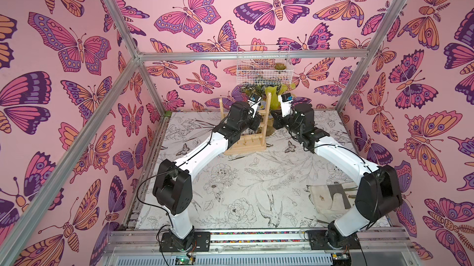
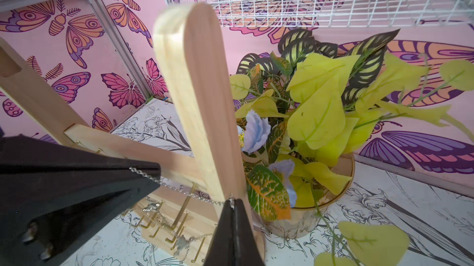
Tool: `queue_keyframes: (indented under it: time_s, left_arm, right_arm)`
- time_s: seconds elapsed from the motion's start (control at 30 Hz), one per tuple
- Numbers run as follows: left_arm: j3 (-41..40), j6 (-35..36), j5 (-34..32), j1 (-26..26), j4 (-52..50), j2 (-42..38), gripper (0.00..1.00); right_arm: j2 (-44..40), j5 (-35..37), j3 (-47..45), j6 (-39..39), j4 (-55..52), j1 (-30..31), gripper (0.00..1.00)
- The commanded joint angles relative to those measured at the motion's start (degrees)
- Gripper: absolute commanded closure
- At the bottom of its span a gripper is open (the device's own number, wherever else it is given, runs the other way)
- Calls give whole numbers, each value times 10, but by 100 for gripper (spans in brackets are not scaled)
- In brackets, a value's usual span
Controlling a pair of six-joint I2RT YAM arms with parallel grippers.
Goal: Hang the necklace on the jewelry display stand
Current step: Hang the necklace on the stand.
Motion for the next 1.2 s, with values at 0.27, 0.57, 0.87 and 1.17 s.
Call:
queue_keyframes:
  time_s: [0.27, 0.57, 0.87, 1.17]
  left_arm:
    - [6, -8, 16, 0, -43, 1, 95]
    - [10, 4, -5, -15, -61, 13, 95]
    - [24, 9, -11, -20, -83, 17, 95]
    - [46, -2, -20, -24, -127, 18, 95]
  right_arm:
    - [2, -6, 11, 5, 4, -3, 100]
    - [16, -29, 17, -2, -27, -3, 100]
    - [-11, -42, -6, 0, -64, -3, 84]
    - [-49, -28, -24, 15, -83, -7, 74]
